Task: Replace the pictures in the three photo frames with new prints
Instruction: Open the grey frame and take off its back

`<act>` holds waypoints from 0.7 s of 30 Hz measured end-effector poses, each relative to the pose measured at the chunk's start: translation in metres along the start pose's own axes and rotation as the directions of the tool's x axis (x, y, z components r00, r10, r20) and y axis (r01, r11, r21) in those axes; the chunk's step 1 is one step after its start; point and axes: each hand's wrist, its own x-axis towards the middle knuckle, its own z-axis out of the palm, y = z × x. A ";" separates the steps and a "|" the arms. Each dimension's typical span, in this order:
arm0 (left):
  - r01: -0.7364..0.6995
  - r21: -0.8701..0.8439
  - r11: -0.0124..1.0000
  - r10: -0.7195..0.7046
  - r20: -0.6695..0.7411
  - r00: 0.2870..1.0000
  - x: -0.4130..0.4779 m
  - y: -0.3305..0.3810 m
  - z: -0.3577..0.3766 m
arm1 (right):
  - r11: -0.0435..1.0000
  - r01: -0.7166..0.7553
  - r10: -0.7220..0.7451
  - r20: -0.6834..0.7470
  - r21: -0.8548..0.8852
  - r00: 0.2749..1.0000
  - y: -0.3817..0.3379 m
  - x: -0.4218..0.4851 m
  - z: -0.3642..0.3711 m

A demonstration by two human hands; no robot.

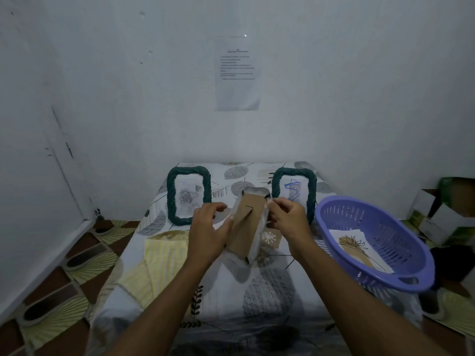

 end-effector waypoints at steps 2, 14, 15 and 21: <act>0.061 0.026 0.998 -0.064 0.104 0.993 0.005 -0.005 0.000 | 1.000 -0.001 0.001 0.009 0.014 1.000 0.004 -0.001 -0.005; 0.334 -0.341 0.879 -0.322 0.094 0.942 -0.001 -0.004 0.016 | 0.997 0.035 -0.026 -0.127 0.073 0.992 0.019 -0.027 0.006; 0.330 -0.345 0.879 -0.322 0.080 0.943 -0.003 -0.006 0.016 | 0.996 0.038 -0.027 -0.134 0.079 0.991 0.021 -0.029 0.008; 0.279 -0.280 0.919 -0.260 0.105 0.960 -0.009 -0.015 0.014 | 0.992 0.102 -0.115 -0.182 -0.076 0.977 0.028 -0.037 0.013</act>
